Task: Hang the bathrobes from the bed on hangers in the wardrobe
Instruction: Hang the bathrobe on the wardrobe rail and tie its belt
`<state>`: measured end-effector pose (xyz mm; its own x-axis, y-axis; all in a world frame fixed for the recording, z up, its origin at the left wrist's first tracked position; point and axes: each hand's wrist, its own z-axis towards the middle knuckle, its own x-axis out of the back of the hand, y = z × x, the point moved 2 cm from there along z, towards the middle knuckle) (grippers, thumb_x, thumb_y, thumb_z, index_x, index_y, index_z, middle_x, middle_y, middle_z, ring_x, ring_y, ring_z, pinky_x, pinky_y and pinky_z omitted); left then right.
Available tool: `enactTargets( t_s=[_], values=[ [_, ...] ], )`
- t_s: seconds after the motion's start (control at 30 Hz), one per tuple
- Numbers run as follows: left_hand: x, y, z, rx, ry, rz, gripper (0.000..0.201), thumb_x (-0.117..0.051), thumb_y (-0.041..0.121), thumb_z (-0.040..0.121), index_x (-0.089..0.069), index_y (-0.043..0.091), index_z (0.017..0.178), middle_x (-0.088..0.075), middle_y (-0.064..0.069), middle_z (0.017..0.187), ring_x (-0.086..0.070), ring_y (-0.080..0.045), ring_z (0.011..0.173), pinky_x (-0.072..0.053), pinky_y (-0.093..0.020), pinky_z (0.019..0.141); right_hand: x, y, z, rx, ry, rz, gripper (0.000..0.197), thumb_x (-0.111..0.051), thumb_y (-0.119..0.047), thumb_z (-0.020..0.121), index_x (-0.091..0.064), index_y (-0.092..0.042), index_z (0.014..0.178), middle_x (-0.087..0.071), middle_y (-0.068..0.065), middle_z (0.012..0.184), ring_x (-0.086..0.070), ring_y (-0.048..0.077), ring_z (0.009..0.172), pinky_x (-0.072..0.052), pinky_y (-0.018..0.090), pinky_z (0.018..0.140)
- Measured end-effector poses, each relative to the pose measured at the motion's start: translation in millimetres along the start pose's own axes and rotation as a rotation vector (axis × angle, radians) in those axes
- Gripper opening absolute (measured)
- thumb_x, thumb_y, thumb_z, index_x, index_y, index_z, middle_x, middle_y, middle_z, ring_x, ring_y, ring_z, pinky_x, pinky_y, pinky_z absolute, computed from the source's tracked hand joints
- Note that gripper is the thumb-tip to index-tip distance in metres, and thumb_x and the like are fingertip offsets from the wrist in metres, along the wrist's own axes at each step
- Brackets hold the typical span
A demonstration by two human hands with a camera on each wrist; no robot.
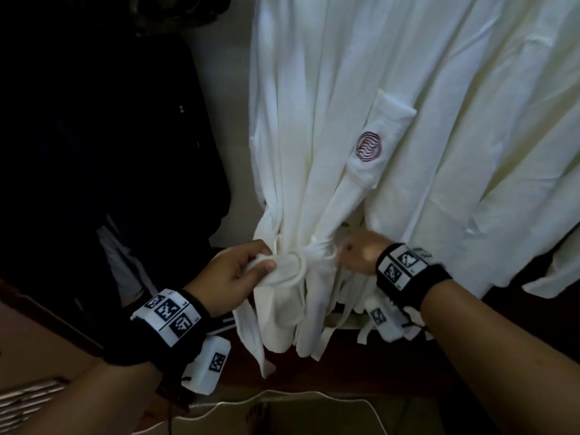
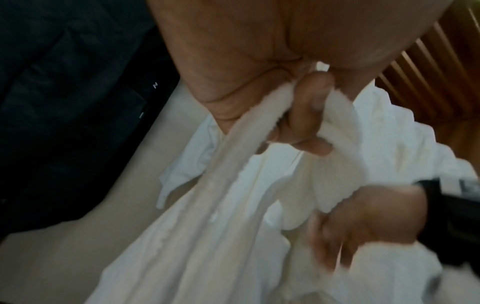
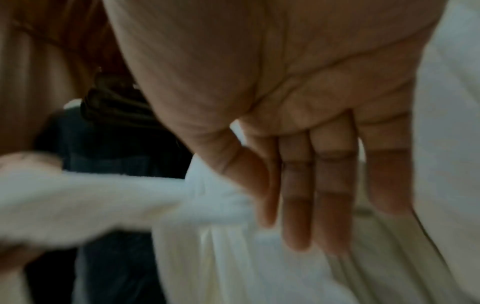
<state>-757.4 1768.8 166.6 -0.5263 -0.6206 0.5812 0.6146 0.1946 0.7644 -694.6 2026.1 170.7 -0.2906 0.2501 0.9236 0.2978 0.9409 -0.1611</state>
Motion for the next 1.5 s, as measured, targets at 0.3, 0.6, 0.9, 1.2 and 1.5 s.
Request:
enactTargets(
  t_s=[0.3, 0.6, 0.9, 1.2, 1.5],
  values=[
    [-4, 25, 26, 0.045, -0.144, -0.524, 0.021, -0.057, 0.037, 0.091, -0.059, 0.017, 0.085, -0.05, 0.005, 0.058, -0.041, -0.009, 0.045, -0.033, -0.018, 0.045, -49, -65, -12, 0.025, 0.2, 0.955, 0.035, -0.055, -0.012, 0.097, -0.053, -0.005, 0.131, -0.06, 0.012, 0.126, -0.058, 0.029, 0.114, -0.048, 0.029, 0.089],
    [77, -76, 107, 0.058, 0.004, 0.353, 0.031, -0.06, 0.039, 0.09, -0.05, 0.029, 0.118, -0.066, -0.003, 0.092, -0.065, -0.024, 0.08, -0.05, -0.034, 0.07, 8, 22, -13, -0.249, 0.259, 0.809, 0.042, -0.043, -0.04, 0.101, -0.048, -0.019, 0.065, -0.048, -0.005, 0.054, -0.04, 0.007, 0.044, -0.034, 0.017, 0.038],
    [62, -138, 197, 0.303, -0.063, 0.613, 0.027, -0.056, 0.039, 0.093, -0.052, 0.017, 0.108, -0.062, -0.015, 0.111, -0.061, -0.033, 0.098, -0.048, -0.037, 0.08, 21, 47, 2, -0.28, 0.249, 0.427, 0.035, -0.052, -0.034, 0.098, -0.058, -0.015, 0.069, -0.059, -0.002, 0.059, -0.056, 0.014, 0.055, -0.041, 0.027, 0.055],
    [132, 106, 314, -0.448, 0.579, 0.146, 0.019, -0.057, 0.022, 0.086, -0.059, 0.018, 0.104, -0.058, 0.003, 0.099, -0.055, -0.013, 0.08, -0.044, -0.025, 0.077, 275, -8, -63, 0.032, 1.554, 0.095, 0.03, -0.065, -0.036, 0.08, -0.061, -0.018, 0.104, -0.059, 0.006, 0.098, -0.056, 0.022, 0.092, -0.045, 0.032, 0.086],
    [184, 218, 421, -0.244, 0.509, 0.052, 0.078, -0.06, 0.061, 0.076, -0.038, 0.025, 0.141, -0.05, -0.007, 0.14, -0.045, -0.031, 0.13, -0.039, -0.039, 0.107, 360, -21, -47, -0.182, 0.949, -0.024, 0.026, -0.047, -0.031, 0.098, -0.055, -0.011, 0.113, -0.065, 0.009, 0.107, -0.059, 0.028, 0.103, -0.041, 0.027, 0.08]
  ],
)
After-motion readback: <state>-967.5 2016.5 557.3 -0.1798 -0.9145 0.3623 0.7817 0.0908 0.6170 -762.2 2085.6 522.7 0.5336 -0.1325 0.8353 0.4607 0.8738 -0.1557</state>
